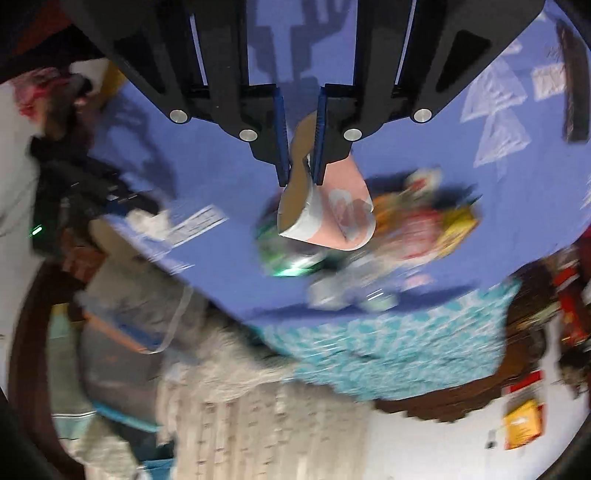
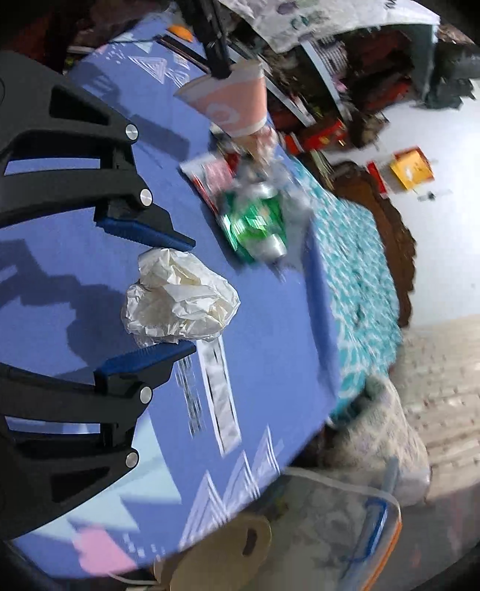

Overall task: Collect trash
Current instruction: 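Carry cup and tissue over the beige wastebasket and open both tools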

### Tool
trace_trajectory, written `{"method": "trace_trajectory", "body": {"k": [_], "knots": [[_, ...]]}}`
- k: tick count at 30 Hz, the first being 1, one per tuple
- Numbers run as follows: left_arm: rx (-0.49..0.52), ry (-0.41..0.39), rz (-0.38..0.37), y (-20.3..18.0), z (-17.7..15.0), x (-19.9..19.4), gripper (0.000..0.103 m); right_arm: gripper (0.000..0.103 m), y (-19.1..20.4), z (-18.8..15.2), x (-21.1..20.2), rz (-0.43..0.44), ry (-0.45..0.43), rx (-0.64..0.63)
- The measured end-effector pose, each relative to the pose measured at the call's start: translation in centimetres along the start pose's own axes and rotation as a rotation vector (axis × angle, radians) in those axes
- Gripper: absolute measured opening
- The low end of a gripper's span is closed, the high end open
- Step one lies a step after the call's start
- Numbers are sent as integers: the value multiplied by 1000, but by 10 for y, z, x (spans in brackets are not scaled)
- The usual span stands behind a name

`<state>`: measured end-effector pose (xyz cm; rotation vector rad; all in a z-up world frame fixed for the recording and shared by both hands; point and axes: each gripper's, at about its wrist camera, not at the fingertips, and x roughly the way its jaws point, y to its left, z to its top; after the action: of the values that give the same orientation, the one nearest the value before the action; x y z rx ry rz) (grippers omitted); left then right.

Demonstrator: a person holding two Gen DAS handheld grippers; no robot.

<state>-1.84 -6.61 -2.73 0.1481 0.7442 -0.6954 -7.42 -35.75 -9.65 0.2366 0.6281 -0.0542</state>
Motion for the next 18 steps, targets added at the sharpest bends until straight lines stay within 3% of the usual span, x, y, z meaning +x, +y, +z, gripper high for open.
{"method": "trace_trajectory", "body": {"k": [5, 10, 13, 14, 15, 16, 18], "knots": [[141, 3, -185, -76, 55, 45, 12, 52, -85, 10, -28, -180, -86, 114], [328, 52, -398, -198, 112, 122, 12, 52, -198, 18, -56, -354, -136, 273], [376, 102, -505, -263, 131, 171, 14, 62, -258, 21, -54, -393, -104, 352], [387, 124, -530, -283, 135, 189, 23, 75, -276, 21, -50, -371, -90, 378], [398, 153, -536, -304, 139, 211, 42, 82, -291, 20, -48, -345, -87, 408], [394, 173, -518, -318, 139, 228, 49, 86, -299, 17, -49, -345, -97, 431], [378, 213, -463, -335, 138, 259, 51, 86, -309, 13, -54, -362, -108, 454]]}}
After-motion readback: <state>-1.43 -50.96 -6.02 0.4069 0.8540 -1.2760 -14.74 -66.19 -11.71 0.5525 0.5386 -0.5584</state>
